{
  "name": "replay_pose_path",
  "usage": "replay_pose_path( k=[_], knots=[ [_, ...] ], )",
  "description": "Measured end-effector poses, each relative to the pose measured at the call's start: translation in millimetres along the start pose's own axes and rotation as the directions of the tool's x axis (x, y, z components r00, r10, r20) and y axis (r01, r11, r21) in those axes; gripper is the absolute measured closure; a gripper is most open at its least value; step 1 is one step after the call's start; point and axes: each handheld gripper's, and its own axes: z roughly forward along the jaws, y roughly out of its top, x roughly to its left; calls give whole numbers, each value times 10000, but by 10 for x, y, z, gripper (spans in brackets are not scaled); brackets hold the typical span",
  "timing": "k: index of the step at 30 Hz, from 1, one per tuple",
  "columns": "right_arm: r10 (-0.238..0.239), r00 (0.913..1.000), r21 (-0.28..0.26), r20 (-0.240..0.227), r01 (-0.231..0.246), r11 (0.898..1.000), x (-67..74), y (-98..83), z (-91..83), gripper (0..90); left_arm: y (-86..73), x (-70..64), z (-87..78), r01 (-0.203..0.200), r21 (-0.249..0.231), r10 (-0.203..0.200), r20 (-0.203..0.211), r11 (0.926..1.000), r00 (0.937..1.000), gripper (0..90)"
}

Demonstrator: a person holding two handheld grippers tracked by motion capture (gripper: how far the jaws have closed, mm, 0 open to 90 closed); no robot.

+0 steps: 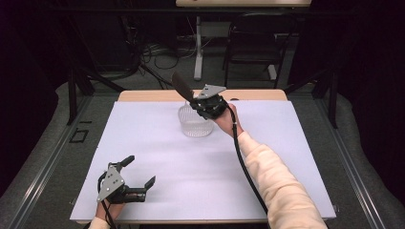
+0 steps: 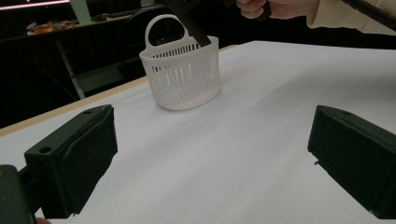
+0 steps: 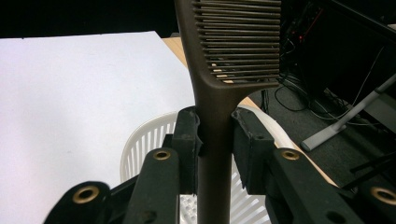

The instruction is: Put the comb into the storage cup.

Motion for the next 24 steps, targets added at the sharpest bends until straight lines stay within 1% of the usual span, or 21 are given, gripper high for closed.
replay_pose_path(
  k=[18,24],
  knots=[
    [-116,9997,368,-227,124,9992,58,-36,83,721,1,-1,0,-10,3,10,4,10000,10000,13],
    [-202,9995,408,-222,211,9989,78,-46,108,721,1,-2,-1,-7,0,7,2,10000,10000,13]
  ],
)
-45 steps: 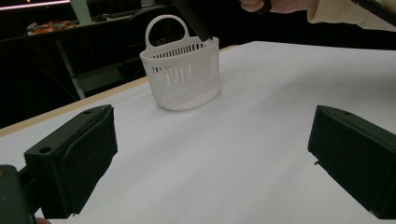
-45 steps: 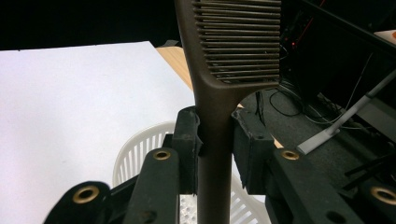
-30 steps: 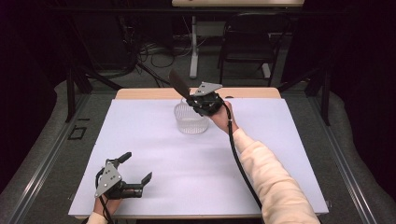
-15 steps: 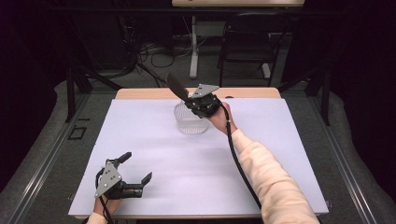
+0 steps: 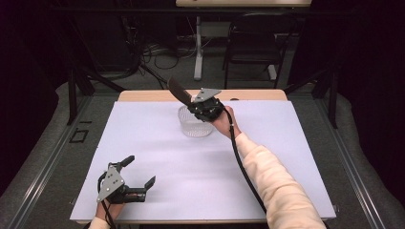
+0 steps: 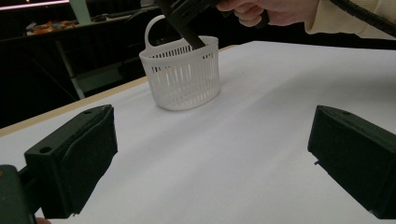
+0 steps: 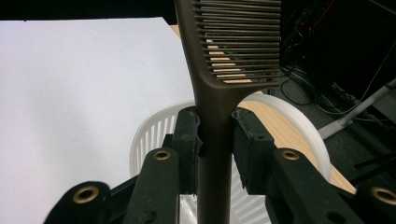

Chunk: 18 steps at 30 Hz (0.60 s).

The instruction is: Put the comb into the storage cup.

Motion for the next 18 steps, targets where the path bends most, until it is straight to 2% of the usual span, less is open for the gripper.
replay_pose_path(
  k=[18],
  knots=[
    [42,9999,271,-152,-38,9996,-5,-45,39,721,-1,0,3,15,-18,-15,-11,10000,10000,13]
  ],
)
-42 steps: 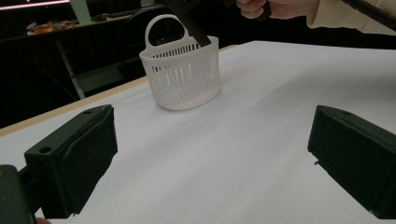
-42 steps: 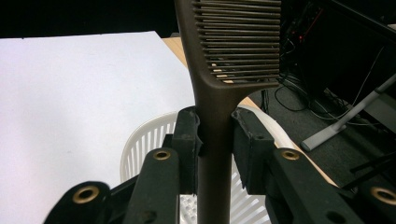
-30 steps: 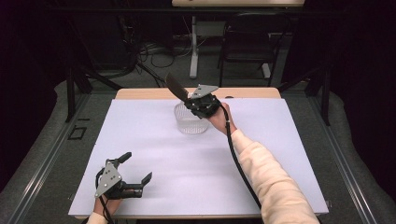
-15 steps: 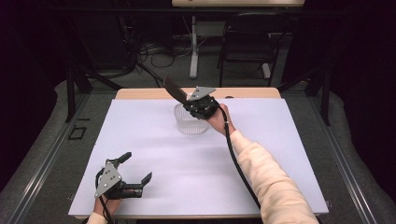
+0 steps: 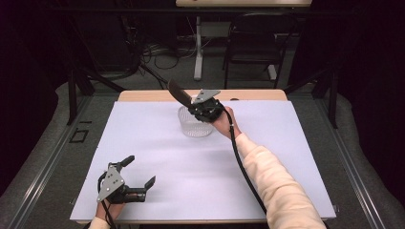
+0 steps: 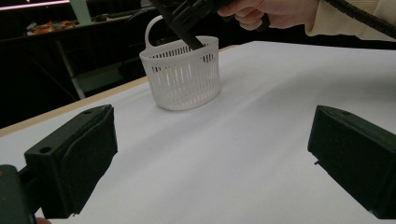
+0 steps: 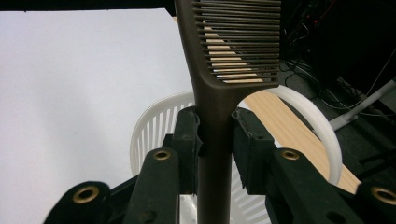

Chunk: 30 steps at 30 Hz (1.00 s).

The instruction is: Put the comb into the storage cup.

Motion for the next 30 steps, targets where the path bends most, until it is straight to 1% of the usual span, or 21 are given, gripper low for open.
replay_pose_path(
  k=[6,13,16,17,18,21,26,27,30],
  knots=[
    [19,10000,113,-58,-18,9999,10,-30,28,721,0,1,0,6,-3,-6,-1,10000,10000,13],
    [-76,9999,285,-132,80,9996,23,-28,41,721,2,-2,-2,-11,14,11,14,10000,10000,13],
    [-81,9999,253,-145,85,9996,19,-29,41,721,0,0,0,10,16,-10,0,10000,10000,13],
    [-171,9997,277,-145,175,9995,10,-31,45,720,-1,0,2,25,10,-25,-2,10000,10000,13],
    [-125,9998,335,-161,131,9994,10,-34,44,721,0,0,2,16,14,-16,4,10000,10000,13],
    [-89,9999,362,-146,94,9993,6,-41,51,720,0,-1,0,10,26,-10,-16,10000,10000,13],
    [-167,9998,304,-103,170,9994,16,-34,52,720,-1,-2,4,25,10,-25,15,10000,10000,13],
    [-242,9997,364,-107,245,9990,18,-29,56,720,-1,0,1,20,8,-20,14,10000,10000,13],
    [-237,9997,416,-110,241,9988,25,-35,79,720,1,0,-3,-13,1,13,25,10000,10000,13]
  ],
)
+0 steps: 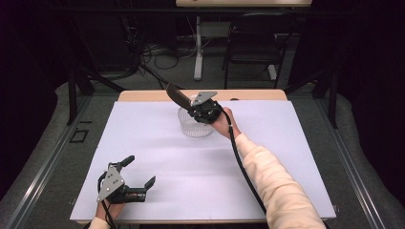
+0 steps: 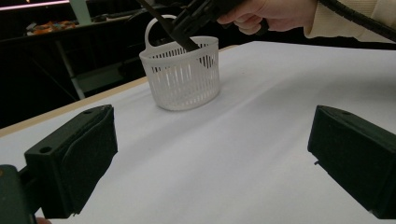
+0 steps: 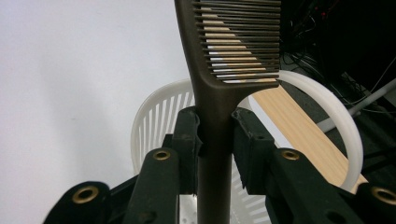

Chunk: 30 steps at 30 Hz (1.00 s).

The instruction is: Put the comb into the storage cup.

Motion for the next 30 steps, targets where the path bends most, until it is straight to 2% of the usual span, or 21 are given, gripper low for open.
replay_pose_path(
  k=[21,30],
  knots=[
    [-231,9996,498,-171,239,9985,-11,-35,63,719,0,-2,0,-1,11,1,2,10000,10000,13],
    [-171,9996,725,-223,187,9972,-28,-49,81,719,1,1,-1,12,-10,-12,-4,10000,10000,13]
  ],
)
